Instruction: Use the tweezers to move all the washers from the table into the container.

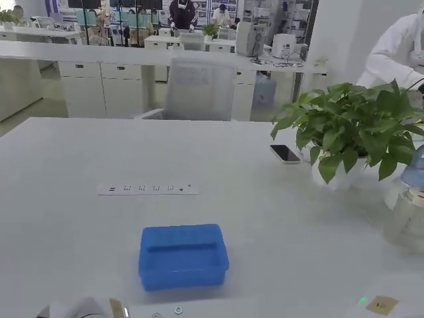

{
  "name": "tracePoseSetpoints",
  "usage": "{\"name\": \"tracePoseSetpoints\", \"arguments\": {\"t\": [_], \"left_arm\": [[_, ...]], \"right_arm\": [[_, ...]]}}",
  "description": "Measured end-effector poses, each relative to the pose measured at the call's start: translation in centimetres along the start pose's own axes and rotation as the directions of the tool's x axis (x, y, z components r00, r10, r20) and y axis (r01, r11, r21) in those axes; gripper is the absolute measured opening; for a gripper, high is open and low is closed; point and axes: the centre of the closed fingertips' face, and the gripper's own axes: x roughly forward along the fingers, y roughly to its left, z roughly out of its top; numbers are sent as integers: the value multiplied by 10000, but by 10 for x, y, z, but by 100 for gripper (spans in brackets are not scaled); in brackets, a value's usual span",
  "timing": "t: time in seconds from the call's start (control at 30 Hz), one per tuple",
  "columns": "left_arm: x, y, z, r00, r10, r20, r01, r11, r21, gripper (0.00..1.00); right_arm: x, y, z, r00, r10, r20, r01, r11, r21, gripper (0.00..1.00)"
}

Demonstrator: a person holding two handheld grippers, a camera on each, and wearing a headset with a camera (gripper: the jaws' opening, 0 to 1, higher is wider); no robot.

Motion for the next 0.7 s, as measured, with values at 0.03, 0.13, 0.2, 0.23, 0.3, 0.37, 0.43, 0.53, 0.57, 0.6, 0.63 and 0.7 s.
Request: {"name": "tracePoseSetpoints", "arguments": {"t": [0.03,0.13,0.2,0.23,0.3,0.37,0.43,0.53,0.57,0.6,0.63,0.7], "left_arm": [[-3,0,5,9999,69,131,-68,10000,-67,0],[-16,-3,22,9981,347,517,-338,9993,-178,0],[-21,-5,30,9969,416,672,-407,9991,-151,0],[-24,-6,34,9962,455,747,-445,9989,-143,0],[-31,-7,44,9933,659,945,-649,9978,-141,0],[-35,-7,49,9907,816,1087,-797,9966,-224,0],[-37,-8,52,9897,873,1138,-843,9960,-306,0],[-41,-12,54,9889,953,1136,-948,9954,-99,0],[-42,-13,55,9892,928,1135,-937,9956,26,0],[-44,-16,57,9895,871,1155,-907,9956,255,0],[-45,-18,58,9897,860,1141,-911,9950,402,0],[-48,-24,59,9930,578,1030,-671,9937,892,0]], "right_arm": [[0,2,-1,10000,53,-39,-53,10000,-84,70],[1,7,-3,9996,276,-57,-277,9994,-187,69],[1,11,-2,9990,436,-13,-436,9987,-276,67],[1,12,-1,9986,531,5,-531,9980,-342,67],[1,15,-1,9978,667,25,-665,9967,-455,66],[1,19,0,9965,838,31,-834,9948,-580,65],[1,24,-1,9933,1157,-57,-1158,9913,-633,62],[3,31,-2,9870,1605,-103,-1608,9847,-670,56],[4,37,-2,9799,1989,-160,-1996,9769,-770,53],[6,39,-1,9768,2135,-185,-2143,9731,-842,50],[10,45,-1,9692,2450,-254,-2463,9649,-910,46],[14,59,-1,9414,3346,-419,-3372,9353,-1069,37]]}}
